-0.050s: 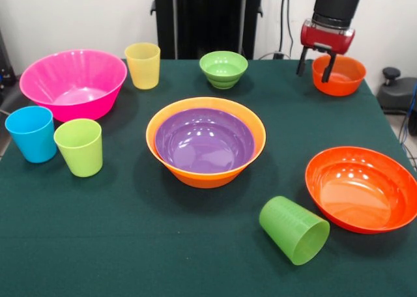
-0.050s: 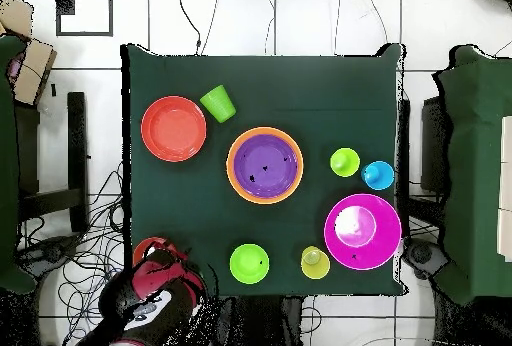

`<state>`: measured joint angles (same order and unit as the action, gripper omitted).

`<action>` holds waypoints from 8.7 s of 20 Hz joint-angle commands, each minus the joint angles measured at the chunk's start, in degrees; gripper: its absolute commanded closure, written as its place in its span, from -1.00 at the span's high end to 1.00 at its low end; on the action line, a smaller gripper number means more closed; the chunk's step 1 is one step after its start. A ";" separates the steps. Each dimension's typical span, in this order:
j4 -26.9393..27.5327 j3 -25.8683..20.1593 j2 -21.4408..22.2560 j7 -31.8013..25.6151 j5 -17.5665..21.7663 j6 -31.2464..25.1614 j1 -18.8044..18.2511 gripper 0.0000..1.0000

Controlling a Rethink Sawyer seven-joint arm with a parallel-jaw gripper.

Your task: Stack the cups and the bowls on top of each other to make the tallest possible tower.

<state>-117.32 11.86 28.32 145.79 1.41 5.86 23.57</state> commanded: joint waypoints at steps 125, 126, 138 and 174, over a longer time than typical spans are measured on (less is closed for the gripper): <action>-9.94 -19.22 12.14 5.00 -3.82 -5.02 -16.65 1.00; -9.15 -18.73 11.75 5.04 -4.34 -5.43 -16.12 1.00; -3.77 -16.39 6.08 4.21 -5.94 -5.14 -14.78 1.00; -5.25 -17.95 8.77 4.95 -4.32 -7.32 -14.65 1.00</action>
<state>-124.70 -3.69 38.70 145.79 -1.66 1.79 8.01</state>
